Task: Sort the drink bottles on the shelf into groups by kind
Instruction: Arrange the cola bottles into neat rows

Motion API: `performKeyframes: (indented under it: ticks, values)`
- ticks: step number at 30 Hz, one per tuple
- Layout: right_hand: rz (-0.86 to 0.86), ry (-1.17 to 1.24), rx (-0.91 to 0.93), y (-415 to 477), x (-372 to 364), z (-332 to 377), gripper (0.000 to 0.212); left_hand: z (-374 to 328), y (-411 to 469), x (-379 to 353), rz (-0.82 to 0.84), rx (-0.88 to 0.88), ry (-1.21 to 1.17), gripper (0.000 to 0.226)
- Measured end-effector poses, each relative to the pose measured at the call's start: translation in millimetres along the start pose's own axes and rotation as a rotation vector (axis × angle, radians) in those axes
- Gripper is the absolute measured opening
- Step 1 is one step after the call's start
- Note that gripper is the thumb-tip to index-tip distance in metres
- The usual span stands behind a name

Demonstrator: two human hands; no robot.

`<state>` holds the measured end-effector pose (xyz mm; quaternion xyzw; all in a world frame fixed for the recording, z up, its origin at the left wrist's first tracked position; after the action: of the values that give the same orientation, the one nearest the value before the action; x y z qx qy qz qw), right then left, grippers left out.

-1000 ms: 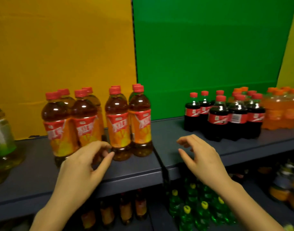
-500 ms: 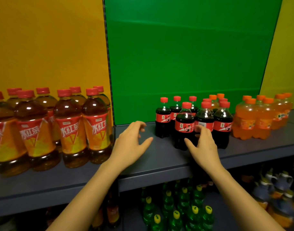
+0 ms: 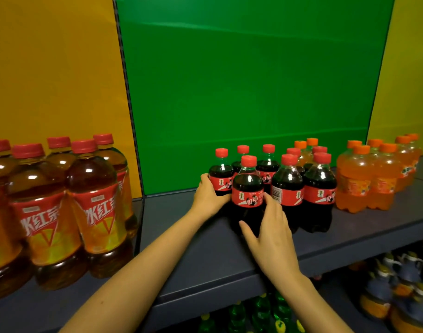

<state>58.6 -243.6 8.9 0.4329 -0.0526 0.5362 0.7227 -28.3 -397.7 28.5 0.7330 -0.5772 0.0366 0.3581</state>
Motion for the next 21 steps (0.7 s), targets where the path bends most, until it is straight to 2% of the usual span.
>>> performKeyframes:
  ticks: [3,6,10,16,21]
  values:
    - [0.042,-0.008,-0.008,5.7,-6.1,-2.0,0.073,1.7,3.0,1.5,0.008,-0.001,-0.027,0.06]
    - [0.146,-0.035,-0.067,11.7,-14.2,-3.9,0.073,0.0,0.9,6.4,0.078,-0.007,-0.03,0.061]
    - [0.261,0.006,-0.037,24.7,-27.7,-1.4,0.073,3.7,-9.8,25.0,0.112,0.026,-0.045,0.061]
    - [0.436,0.066,-0.039,45.7,-52.9,1.2,0.069,15.3,-28.2,56.5,0.041,0.086,-0.053,0.068]
    - [0.538,0.105,-0.054,61.1,-77.2,6.6,0.07,21.5,-41.9,69.6,-0.055,0.069,-0.088,0.065]
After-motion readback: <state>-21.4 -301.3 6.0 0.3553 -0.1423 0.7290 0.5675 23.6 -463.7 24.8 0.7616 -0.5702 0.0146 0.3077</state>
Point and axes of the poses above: each hand's wrist, its own y-axis towards the middle knuckle, its own x-axis out of the back of the hand, z = x × y, the point moved 6 cm from there along y, towards the middle knuckle, and after that the axes turned 8 degrees about -x, right-handed, at the moved point
